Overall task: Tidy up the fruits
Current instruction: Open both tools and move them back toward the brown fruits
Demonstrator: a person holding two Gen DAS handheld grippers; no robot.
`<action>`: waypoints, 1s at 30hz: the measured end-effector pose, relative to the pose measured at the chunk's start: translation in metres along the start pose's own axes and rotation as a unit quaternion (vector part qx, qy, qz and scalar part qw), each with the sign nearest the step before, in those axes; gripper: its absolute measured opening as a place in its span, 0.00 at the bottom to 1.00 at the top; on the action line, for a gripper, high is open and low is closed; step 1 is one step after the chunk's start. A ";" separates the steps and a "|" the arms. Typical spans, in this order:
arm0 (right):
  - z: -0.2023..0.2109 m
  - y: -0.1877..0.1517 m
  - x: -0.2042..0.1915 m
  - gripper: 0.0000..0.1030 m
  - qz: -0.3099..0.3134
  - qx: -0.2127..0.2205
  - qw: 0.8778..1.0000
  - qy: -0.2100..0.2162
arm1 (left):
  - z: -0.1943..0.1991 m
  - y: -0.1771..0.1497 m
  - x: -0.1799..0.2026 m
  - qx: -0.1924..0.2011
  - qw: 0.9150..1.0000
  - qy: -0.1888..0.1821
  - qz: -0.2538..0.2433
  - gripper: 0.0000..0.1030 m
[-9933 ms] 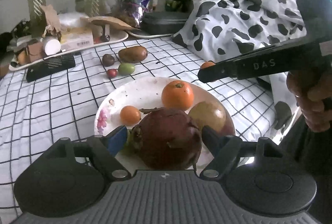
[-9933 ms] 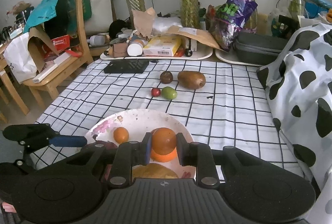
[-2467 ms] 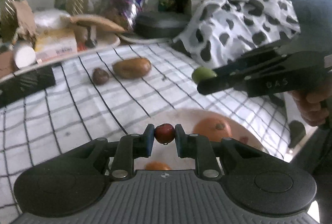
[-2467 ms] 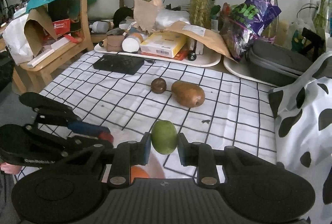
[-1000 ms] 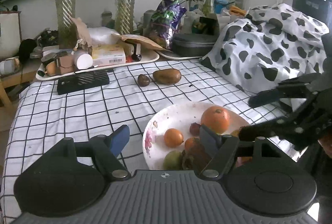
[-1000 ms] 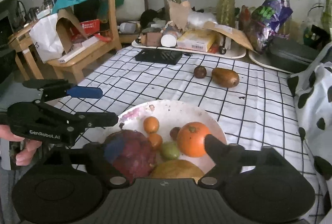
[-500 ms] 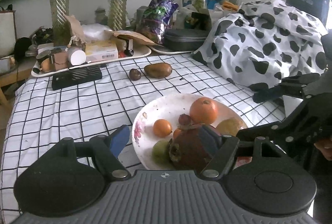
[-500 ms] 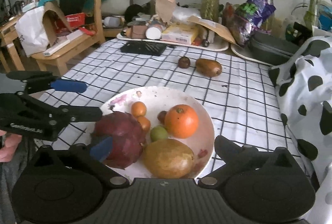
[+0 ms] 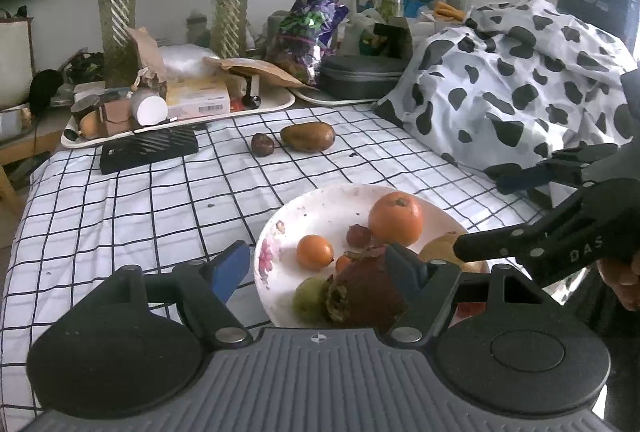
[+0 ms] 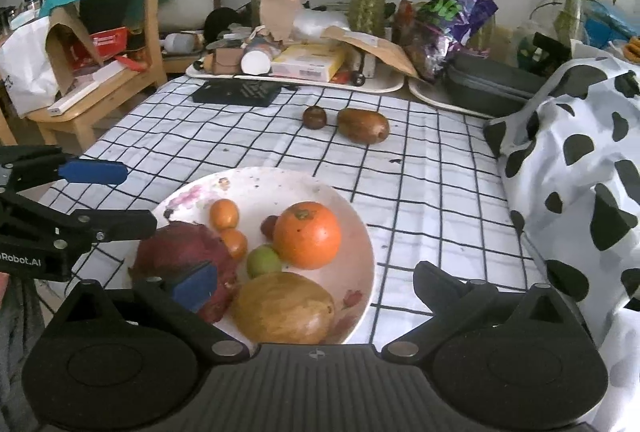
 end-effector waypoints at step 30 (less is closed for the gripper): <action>-0.046 0.042 0.015 1.00 0.010 0.021 0.999 -0.049 | -0.040 0.036 -0.046 0.015 1.000 0.018 0.005 0.71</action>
Point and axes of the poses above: each gripper's, at about its wrist camera, not at the fingertips, and z roughly against the way its jaws point, x to its right, y to its top, the point moved 8 cm from there along -z, roughly the way its jaws point, and after that the axes turned 14 degrees about -y, right-handed, at the moved point
